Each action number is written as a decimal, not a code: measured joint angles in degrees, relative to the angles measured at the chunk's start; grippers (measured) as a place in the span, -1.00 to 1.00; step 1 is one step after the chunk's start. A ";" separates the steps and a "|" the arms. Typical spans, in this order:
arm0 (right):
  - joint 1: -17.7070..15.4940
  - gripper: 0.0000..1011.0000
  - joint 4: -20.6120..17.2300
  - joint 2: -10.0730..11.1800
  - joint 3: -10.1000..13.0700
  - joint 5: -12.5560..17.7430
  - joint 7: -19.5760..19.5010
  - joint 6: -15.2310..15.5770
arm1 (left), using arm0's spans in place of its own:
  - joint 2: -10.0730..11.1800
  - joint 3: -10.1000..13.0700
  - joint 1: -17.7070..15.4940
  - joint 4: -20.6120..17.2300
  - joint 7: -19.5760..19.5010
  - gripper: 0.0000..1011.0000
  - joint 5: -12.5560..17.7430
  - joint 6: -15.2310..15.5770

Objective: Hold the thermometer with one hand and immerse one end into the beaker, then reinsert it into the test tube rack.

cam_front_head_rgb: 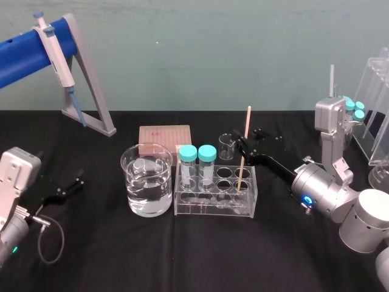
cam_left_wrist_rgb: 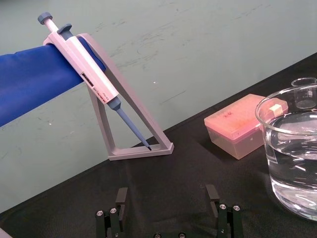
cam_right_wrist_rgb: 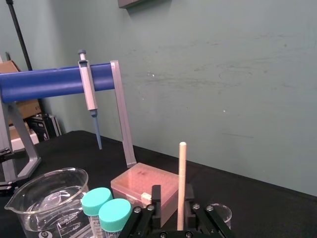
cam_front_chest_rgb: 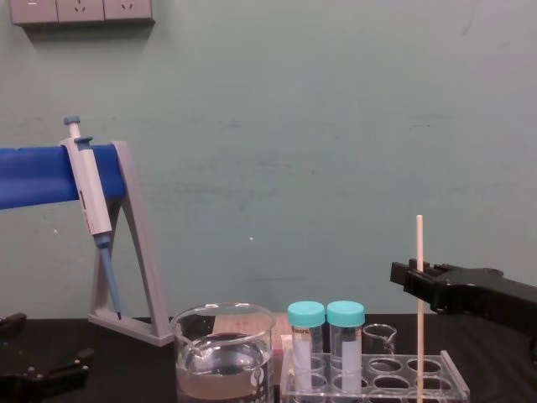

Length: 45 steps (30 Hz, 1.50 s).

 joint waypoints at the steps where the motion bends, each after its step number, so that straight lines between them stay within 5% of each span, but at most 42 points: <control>1: 0.00 -0.37 -0.03 0.01 -0.01 -0.05 -0.06 0.05 | 0.00 0.00 0.01 0.00 0.00 0.99 0.00 0.00; 15: -0.16 0.50 -1.03 0.30 0.09 -0.50 -0.54 0.47 | 0.00 0.00 0.00 0.00 0.00 0.99 0.00 0.00; 19: -1.30 0.71 -3.73 0.91 0.48 -1.36 -2.39 0.88 | 0.00 0.00 0.00 0.00 0.00 0.99 0.00 0.00; 24: -4.81 0.97 -12.11 2.35 2.49 -3.37 -7.26 1.50 | 0.00 0.00 0.00 0.00 0.00 0.99 0.00 0.00; 28: -8.78 0.98 -20.31 3.59 5.25 -6.45 -12.93 2.31 | 0.00 0.00 0.00 0.00 0.00 0.99 0.00 0.01; 35: -14.06 0.98 -26.24 3.02 8.37 -13.80 -23.52 3.22 | 0.00 0.00 0.00 0.00 0.00 0.99 0.00 0.00; 45: -15.43 0.98 -19.89 -1.18 9.81 -15.86 -27.40 1.51 | 0.00 0.00 0.00 0.00 0.00 0.99 0.00 0.00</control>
